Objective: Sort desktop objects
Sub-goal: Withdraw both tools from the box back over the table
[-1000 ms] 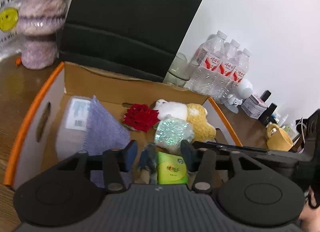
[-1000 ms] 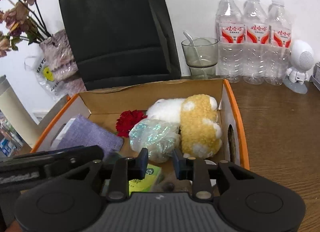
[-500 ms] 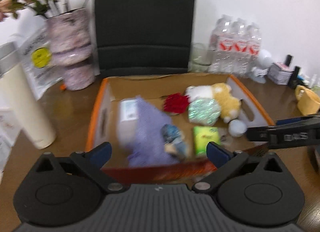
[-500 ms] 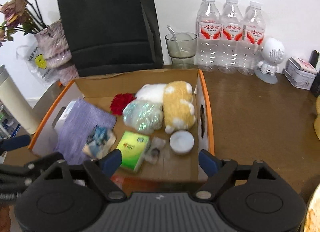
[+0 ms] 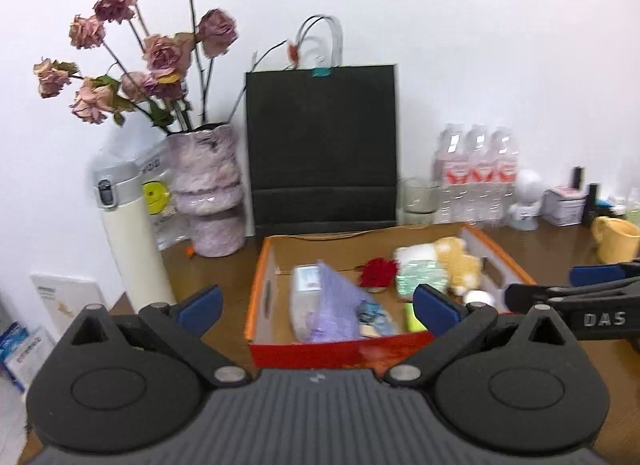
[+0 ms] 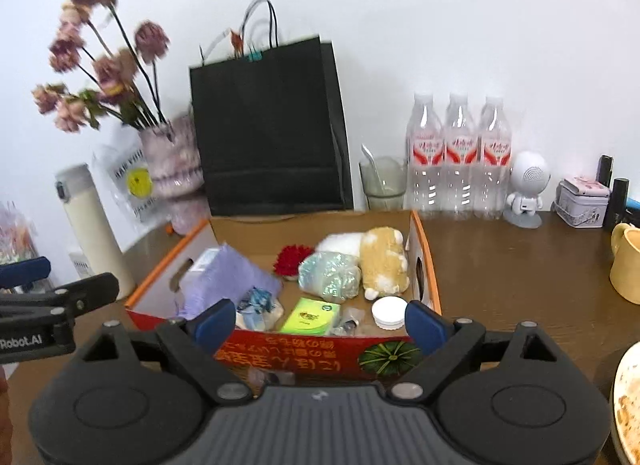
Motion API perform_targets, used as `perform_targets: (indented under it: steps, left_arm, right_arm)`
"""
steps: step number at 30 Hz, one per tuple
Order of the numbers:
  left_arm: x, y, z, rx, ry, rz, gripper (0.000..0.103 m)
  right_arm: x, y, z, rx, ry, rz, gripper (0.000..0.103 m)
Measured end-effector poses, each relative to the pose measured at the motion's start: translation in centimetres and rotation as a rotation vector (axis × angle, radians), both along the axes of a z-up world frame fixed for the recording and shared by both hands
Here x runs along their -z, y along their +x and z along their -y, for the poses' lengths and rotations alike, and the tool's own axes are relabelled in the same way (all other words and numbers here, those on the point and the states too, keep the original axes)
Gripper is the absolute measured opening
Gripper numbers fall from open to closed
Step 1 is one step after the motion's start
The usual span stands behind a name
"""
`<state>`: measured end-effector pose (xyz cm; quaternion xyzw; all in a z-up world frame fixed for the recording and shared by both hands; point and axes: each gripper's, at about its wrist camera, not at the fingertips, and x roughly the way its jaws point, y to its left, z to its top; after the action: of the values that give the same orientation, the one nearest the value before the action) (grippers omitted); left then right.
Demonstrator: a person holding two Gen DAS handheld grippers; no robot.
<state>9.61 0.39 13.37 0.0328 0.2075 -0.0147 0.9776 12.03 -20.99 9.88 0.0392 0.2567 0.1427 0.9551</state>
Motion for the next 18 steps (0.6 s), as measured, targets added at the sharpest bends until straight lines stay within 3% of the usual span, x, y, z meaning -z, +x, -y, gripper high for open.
perform_targets:
  steps: [6,11,18]
  left_arm:
    - [2.1,-3.7,0.0,0.029,-0.063,-0.014,0.103]
    - [4.5,-7.6,-0.1,0.040,-0.043,-0.043,0.103]
    - [8.3,-13.9,-0.9,0.082,-0.160,-0.125,0.103]
  right_arm:
    - [1.7,-3.7,0.4,0.005,-0.040,-0.003,0.092]
    - [4.2,-8.7,1.2,-0.019,-0.042,-0.053,0.092]
    - [7.0,-16.9,3.7,-0.019,-0.030,-0.029,0.092]
